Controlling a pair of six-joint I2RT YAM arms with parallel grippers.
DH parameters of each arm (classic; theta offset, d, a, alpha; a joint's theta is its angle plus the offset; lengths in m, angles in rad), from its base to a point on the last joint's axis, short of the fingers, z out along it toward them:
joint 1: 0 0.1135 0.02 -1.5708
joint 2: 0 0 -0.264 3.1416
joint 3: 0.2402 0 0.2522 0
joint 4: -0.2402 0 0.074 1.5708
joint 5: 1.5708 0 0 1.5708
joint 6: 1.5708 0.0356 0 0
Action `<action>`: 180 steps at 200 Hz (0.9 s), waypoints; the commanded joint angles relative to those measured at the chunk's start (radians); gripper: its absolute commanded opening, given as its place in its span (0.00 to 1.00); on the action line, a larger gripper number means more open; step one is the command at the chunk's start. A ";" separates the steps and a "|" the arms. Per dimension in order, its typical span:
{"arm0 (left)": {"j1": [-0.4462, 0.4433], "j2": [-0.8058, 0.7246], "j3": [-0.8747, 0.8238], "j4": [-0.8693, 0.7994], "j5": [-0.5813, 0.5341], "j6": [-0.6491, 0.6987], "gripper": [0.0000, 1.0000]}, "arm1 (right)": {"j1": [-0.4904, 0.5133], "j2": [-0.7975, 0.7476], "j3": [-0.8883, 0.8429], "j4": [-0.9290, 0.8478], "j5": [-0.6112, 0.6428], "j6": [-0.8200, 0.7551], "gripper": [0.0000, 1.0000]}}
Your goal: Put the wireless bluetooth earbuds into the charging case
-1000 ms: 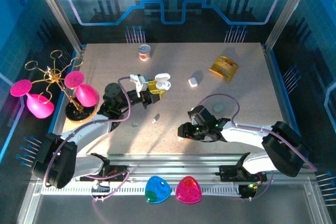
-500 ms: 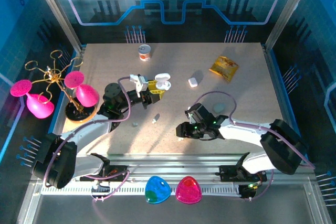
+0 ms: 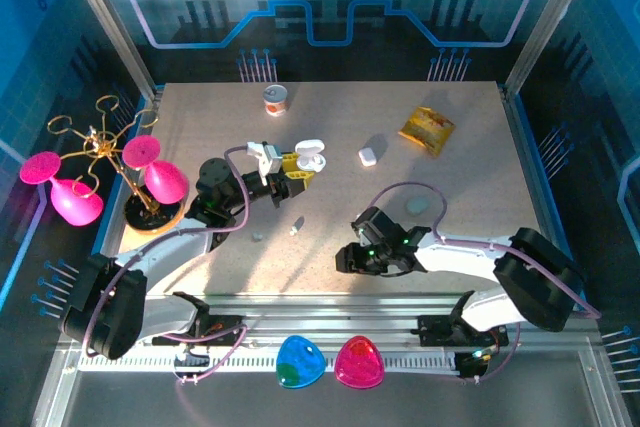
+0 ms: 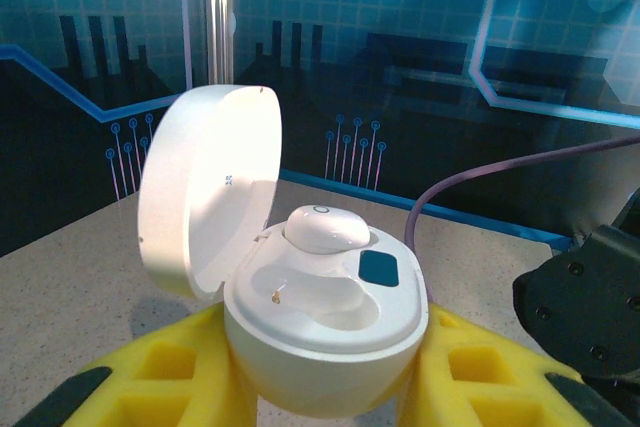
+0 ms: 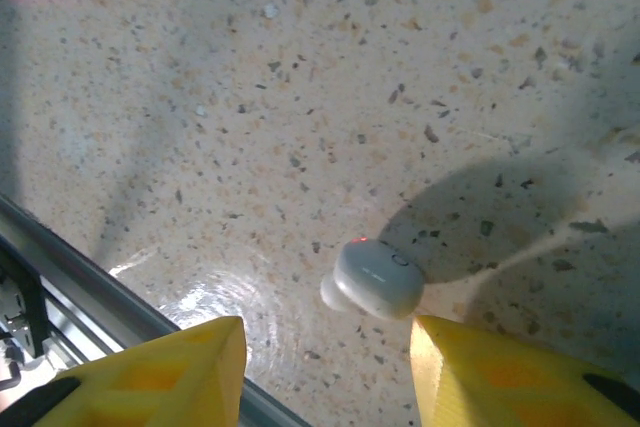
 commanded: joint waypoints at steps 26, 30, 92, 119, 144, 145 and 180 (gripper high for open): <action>0.007 -0.020 0.002 -0.009 -0.006 0.022 0.24 | -0.005 0.071 0.065 0.021 -0.011 -0.025 0.44; 0.007 -0.021 0.003 -0.011 -0.007 0.023 0.24 | -0.006 0.076 0.069 0.020 -0.012 -0.031 0.44; 0.024 -0.040 -0.007 -0.027 -0.023 0.024 0.24 | -0.020 0.131 0.169 -0.082 0.003 -0.117 0.42; 0.029 -0.048 -0.013 -0.030 -0.025 0.024 0.24 | -0.019 0.132 0.207 -0.143 0.021 -0.141 0.39; 0.032 -0.052 -0.015 -0.030 -0.026 0.024 0.24 | -0.019 0.129 0.223 -0.183 0.037 -0.149 0.38; 0.032 -0.051 -0.016 -0.030 -0.027 0.024 0.24 | -0.019 0.129 0.224 -0.183 0.038 -0.148 0.38; 0.034 -0.051 -0.019 -0.024 -0.027 0.024 0.24 | -0.019 0.137 0.242 -0.188 0.043 -0.164 0.37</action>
